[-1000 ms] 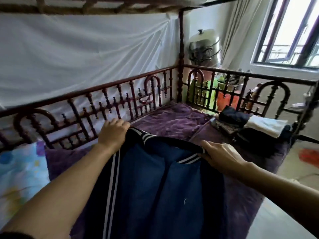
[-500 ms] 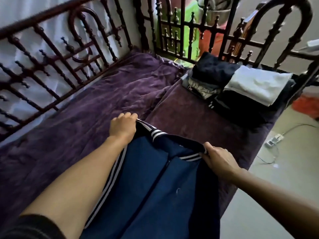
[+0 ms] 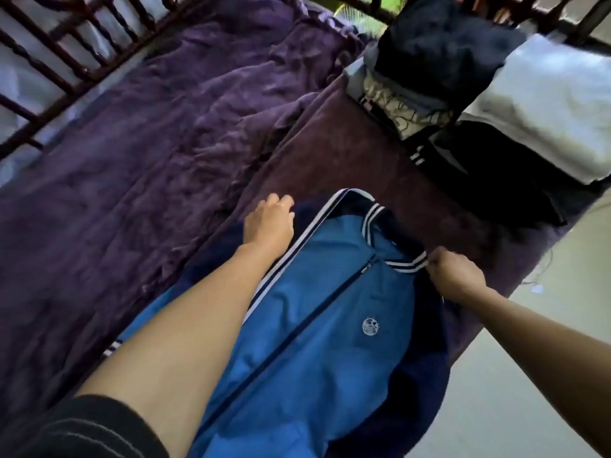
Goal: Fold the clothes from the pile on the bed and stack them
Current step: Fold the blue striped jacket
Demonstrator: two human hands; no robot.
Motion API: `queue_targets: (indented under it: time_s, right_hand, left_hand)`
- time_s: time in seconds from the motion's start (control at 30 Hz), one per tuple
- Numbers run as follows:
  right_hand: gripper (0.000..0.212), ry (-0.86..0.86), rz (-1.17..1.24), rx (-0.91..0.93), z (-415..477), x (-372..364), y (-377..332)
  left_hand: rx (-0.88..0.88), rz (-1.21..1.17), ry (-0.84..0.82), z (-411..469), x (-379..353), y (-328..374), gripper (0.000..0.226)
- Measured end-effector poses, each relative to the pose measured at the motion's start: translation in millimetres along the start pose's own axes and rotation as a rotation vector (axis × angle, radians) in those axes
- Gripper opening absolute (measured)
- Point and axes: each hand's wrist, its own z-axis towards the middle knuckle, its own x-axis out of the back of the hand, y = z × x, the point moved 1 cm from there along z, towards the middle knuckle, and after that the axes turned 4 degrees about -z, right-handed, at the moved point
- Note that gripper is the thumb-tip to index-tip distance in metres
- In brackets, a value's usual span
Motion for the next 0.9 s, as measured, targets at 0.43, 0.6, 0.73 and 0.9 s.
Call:
queue_targets:
  time_s: [0.43,0.6,0.73,0.9]
  right_hand:
    - [0.051,-0.088,-0.332,0.620,-11,-56,-228]
    - [0.083,0.009,-0.524,0.789,5,-124,-293]
    - [0.031,0.164,-0.376,0.764,24,-127,-314]
    - [0.024,0.324,-0.191,0.640,52,-53,-378]
  left_hand:
    - [0.615,0.184,-0.355,-228,-71,-207,0.074]
    - [0.623,0.068,-0.158,-230,-132,-237,0.096]
    - [0.558,-0.147,0.095,-200,-130,-254,0.024]
    - [0.803,-0.507,0.577,-150,-54,-331,0.037]
